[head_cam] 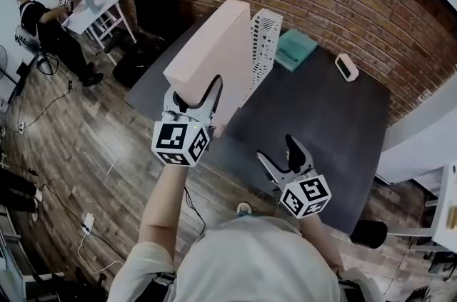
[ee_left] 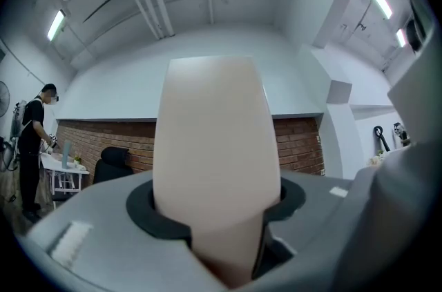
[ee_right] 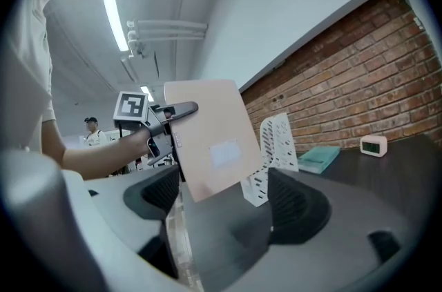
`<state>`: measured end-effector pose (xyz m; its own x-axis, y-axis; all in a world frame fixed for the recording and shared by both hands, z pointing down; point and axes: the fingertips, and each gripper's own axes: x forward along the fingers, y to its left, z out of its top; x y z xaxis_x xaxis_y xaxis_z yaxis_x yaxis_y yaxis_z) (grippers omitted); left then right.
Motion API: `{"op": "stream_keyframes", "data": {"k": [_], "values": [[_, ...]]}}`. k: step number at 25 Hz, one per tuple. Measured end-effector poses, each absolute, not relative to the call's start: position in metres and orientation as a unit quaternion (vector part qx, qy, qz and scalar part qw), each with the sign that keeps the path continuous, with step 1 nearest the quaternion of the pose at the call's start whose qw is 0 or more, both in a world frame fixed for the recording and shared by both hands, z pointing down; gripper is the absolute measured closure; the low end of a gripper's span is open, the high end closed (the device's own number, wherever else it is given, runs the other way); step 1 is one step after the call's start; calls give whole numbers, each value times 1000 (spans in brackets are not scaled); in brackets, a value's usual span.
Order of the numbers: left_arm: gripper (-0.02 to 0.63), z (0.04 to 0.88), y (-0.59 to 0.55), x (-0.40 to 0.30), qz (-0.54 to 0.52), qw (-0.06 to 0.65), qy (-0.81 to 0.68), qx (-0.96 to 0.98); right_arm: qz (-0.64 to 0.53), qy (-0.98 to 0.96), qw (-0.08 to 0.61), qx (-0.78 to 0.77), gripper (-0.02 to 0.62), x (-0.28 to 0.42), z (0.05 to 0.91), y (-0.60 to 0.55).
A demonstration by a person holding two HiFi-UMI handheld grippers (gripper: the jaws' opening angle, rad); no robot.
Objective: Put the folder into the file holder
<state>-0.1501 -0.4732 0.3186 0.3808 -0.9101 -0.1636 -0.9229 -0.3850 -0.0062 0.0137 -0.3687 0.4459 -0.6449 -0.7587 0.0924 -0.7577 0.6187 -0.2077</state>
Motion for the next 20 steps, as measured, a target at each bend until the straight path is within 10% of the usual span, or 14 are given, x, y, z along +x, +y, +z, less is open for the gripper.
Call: {"op": "stream_keyframes", "data": {"k": [20], "values": [[336, 331, -615, -100, 47, 44, 539, -840, -147, 888, -9, -437, 212, 51, 474, -428]]}}
